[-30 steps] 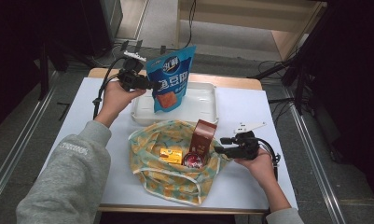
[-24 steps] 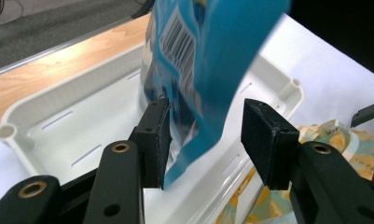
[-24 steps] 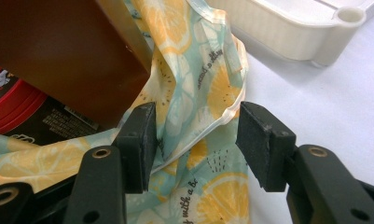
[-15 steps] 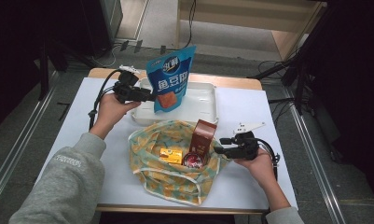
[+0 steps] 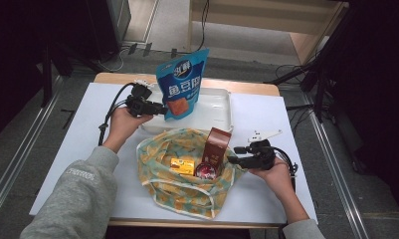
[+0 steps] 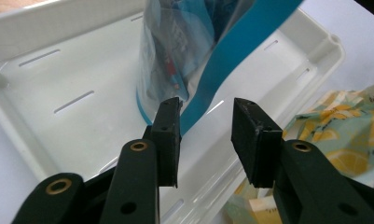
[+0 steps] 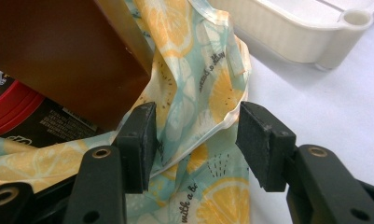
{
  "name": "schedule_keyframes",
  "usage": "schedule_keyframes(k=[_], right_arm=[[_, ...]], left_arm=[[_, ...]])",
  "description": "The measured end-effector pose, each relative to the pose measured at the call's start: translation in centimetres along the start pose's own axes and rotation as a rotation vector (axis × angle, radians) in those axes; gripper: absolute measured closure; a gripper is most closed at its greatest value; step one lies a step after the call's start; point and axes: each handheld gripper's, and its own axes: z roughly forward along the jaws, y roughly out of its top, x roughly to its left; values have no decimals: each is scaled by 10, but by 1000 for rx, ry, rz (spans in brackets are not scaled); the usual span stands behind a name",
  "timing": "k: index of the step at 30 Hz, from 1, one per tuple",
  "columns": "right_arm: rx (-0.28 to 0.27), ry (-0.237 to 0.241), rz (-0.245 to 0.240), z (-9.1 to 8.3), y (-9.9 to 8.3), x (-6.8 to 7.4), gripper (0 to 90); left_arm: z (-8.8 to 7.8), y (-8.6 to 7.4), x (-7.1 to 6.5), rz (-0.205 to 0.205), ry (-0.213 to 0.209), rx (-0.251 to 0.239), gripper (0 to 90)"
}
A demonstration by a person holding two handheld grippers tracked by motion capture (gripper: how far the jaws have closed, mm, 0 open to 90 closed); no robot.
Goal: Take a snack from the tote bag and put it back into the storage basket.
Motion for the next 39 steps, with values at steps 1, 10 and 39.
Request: schedule_keyframes(k=[1,10,39], right_arm=[[-1,0,0,0,0,0,485],[-2,-2,-7,0,0,0,485],[-26,4,12,-2,1,3,490]], left_arm=[[2,0,0,-10,3,-4,636],[7,2,6,-41,18,-18,875],[24,31,32,-85,42,-27,900]])
